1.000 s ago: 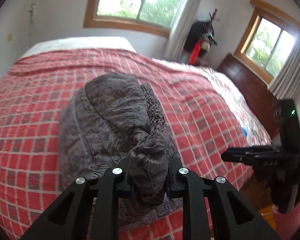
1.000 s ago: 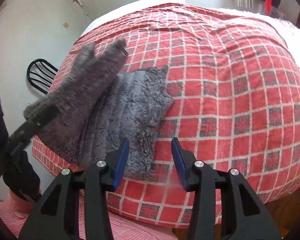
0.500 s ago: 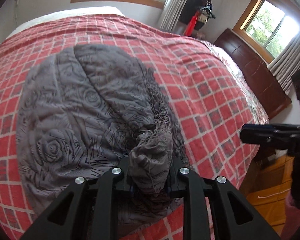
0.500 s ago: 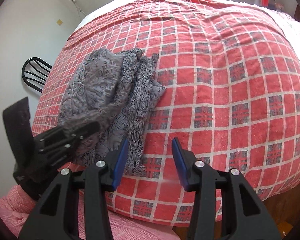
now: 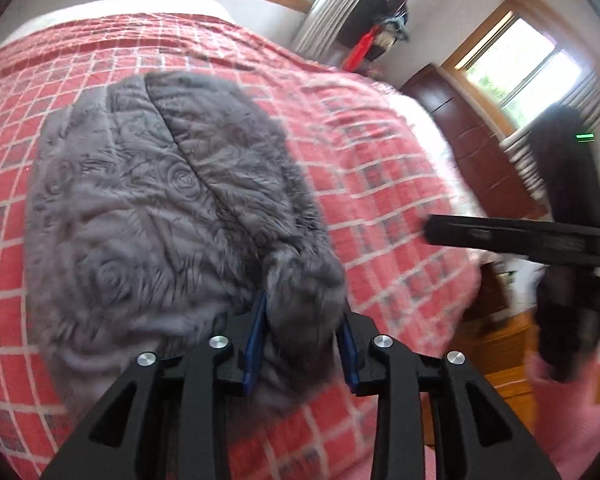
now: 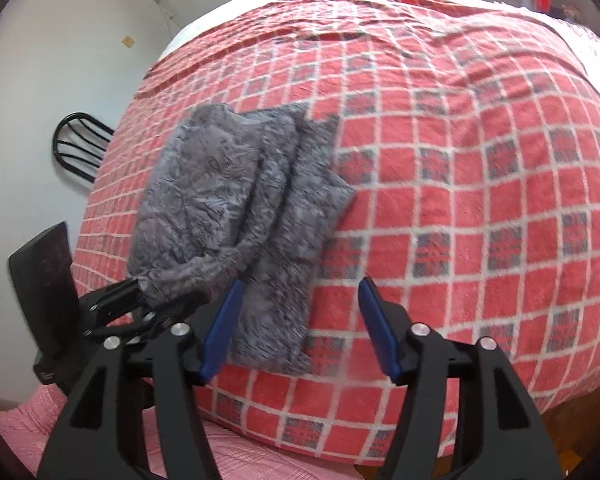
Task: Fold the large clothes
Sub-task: 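Open the left gripper and release the folded end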
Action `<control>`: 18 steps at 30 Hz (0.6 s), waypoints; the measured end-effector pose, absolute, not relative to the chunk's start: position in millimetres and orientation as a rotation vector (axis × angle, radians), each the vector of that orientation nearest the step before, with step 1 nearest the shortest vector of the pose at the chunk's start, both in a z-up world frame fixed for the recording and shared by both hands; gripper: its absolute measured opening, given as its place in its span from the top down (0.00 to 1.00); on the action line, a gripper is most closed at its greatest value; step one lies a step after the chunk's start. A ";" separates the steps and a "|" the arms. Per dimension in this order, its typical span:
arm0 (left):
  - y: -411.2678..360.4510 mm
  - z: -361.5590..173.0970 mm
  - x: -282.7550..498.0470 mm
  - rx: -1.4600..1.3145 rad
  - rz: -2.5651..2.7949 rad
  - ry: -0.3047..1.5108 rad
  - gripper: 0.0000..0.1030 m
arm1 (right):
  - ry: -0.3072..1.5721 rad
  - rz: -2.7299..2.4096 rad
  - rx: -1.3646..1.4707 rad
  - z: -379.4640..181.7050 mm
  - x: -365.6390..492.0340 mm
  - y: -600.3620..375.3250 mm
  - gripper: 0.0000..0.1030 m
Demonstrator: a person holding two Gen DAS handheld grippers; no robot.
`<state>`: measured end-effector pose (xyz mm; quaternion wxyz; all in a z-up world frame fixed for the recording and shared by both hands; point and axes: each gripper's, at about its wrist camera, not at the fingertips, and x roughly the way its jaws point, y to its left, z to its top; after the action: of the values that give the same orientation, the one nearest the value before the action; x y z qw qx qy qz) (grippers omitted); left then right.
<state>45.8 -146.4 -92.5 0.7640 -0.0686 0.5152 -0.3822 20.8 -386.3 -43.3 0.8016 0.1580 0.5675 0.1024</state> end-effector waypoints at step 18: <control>-35.4 -108.6 83.8 -0.097 -0.408 1.132 0.54 | 1.465 0.382 0.391 -95.6 107.9 -312.6 0.44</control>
<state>83.8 -35.4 -108.6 0.8234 -0.0458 0.5321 -0.1917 107.9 -312.6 -95.6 0.7095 0.1760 0.6603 0.1723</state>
